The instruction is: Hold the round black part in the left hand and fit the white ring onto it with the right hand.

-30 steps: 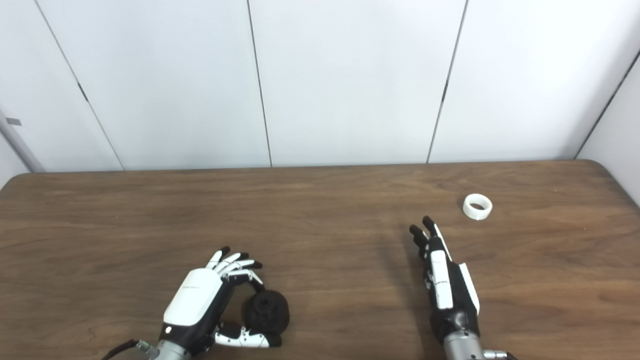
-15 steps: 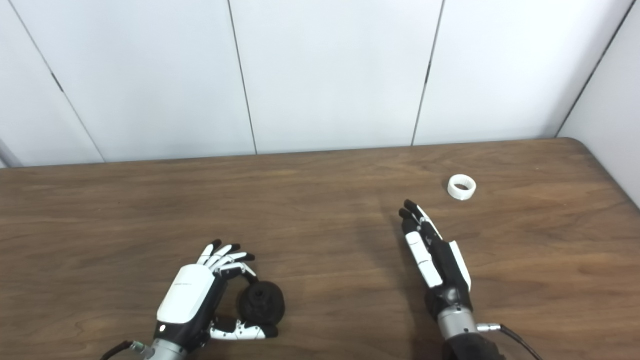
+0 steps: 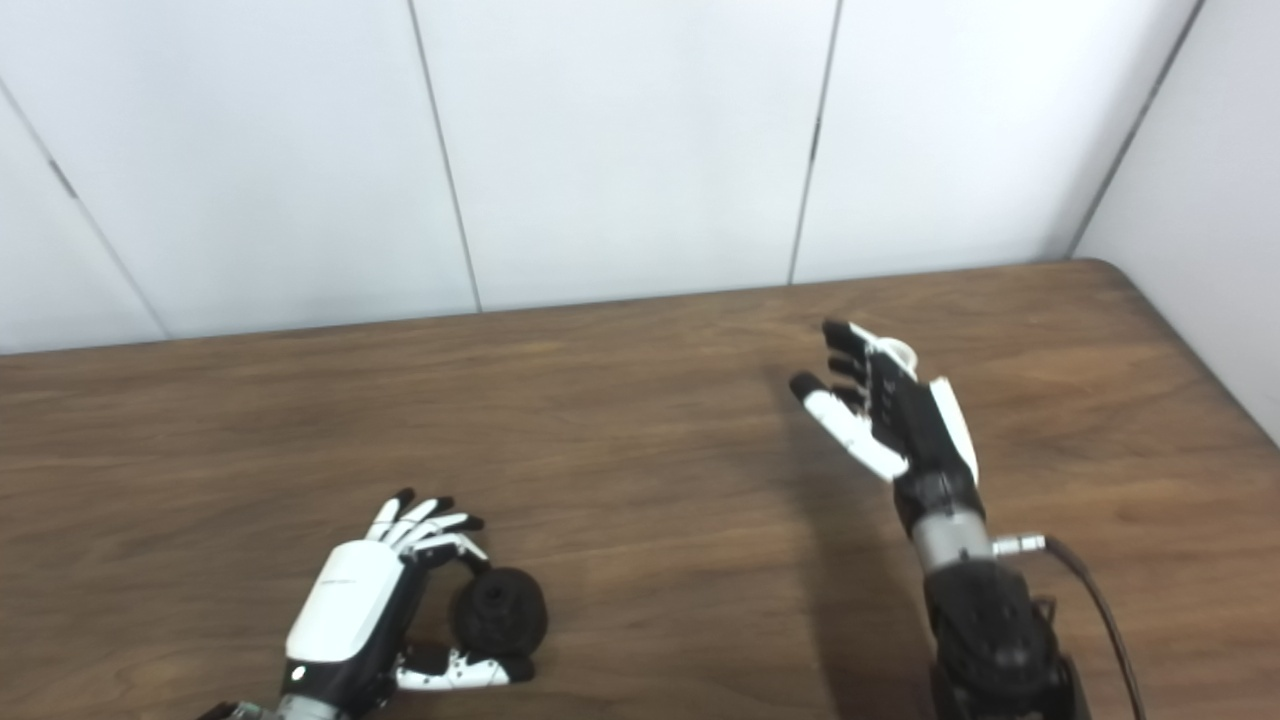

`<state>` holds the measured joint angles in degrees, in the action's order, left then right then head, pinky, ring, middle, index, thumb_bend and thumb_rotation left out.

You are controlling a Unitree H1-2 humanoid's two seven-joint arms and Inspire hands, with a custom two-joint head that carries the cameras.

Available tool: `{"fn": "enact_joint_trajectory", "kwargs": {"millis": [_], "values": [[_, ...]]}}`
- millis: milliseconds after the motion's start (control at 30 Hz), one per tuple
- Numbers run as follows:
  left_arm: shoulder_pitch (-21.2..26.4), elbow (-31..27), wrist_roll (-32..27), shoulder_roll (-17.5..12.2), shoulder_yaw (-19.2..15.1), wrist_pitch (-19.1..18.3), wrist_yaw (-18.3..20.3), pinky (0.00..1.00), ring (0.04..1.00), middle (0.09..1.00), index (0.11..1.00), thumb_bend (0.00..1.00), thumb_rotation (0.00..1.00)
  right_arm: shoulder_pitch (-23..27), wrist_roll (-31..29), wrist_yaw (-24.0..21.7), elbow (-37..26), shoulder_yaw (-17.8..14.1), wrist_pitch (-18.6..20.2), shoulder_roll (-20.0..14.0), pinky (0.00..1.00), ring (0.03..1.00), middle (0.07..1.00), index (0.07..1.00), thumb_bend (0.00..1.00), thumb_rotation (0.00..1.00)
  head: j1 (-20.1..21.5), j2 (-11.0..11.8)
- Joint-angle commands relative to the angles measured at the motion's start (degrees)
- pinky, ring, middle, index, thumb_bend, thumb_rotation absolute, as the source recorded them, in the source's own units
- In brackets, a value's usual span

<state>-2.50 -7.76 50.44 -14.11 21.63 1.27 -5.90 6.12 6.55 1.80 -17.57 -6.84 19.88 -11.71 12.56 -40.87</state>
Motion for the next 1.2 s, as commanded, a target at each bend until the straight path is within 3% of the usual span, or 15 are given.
{"fn": "enact_joint_trajectory", "kwargs": {"millis": [0, 200, 333, 600, 933, 1167], "values": [[-1.46, 0.42, 1.11, -1.5, 0.64, 0.29, 1.96, 1.0, 0.893, 0.788, 0.484, 0.52, 0.05, 3.04, 1.21, 0.47, -1.24, -0.91, 0.47, -1.67, 0.81, 0.875, 0.888, 0.818, 0.6, 0.54, 0.0, -0.08], [-1.59, 0.5, 0.72, -2.36, 0.16, 0.79, 1.96, 1.0, 0.892, 0.785, 0.484, 0.52, 0.05, 6.81, 7.31, 0.54, 1.55, 0.07, 0.63, -6.78, 0.85, 0.888, 0.878, 0.796, 0.61, 0.48, 2.28, 0.2], [-1.58, 0.81, 0.43, -2.84, -0.35, 1.48, 1.68, 1.0, 0.888, 0.781, 0.484, 0.52, 0.05, 8.89, 12.92, 0.05, 3.72, 1.98, 2.23, -10.71, 0.79, 0.834, 0.835, 0.783, 0.66, 0.43, 3.88, 0.53], [-2.12, 0.28, 0.06, -3.48, -1.47, 1.87, 2.15, 1.0, 0.889, 0.773, 0.484, 0.52, 0.05, 13.07, 25.12, -2.84, 12.53, 8.82, 3.36, -19.32, 0.95, 0.962, 0.929, 0.761, 0.76, 0.43, 5.22, 1.07], [-2.42, -0.23, -0.23, -4.02, -2.16, 1.57, 3.1, 1.0, 0.883, 0.767, 0.484, 0.52, 0.05, 18.44, 29.49, -7.2, 22.56, 13.74, 3.31, -23.05, 1.0, 1.0, 0.976, 0.781, 0.84, 0.38, 6.6, 1.49], [-2.54, 0.13, -0.56, -3.85, -2.52, 2.21, 3.19, 1.0, 0.88, 0.767, 0.483, 0.52, 0.05, 21.82, 30.96, -9.04, 26.96, 15.0, 5.66, -23.28, 1.0, 1.0, 0.991, 0.78, 0.86, 0.38, 6.78, 1.7]]}}
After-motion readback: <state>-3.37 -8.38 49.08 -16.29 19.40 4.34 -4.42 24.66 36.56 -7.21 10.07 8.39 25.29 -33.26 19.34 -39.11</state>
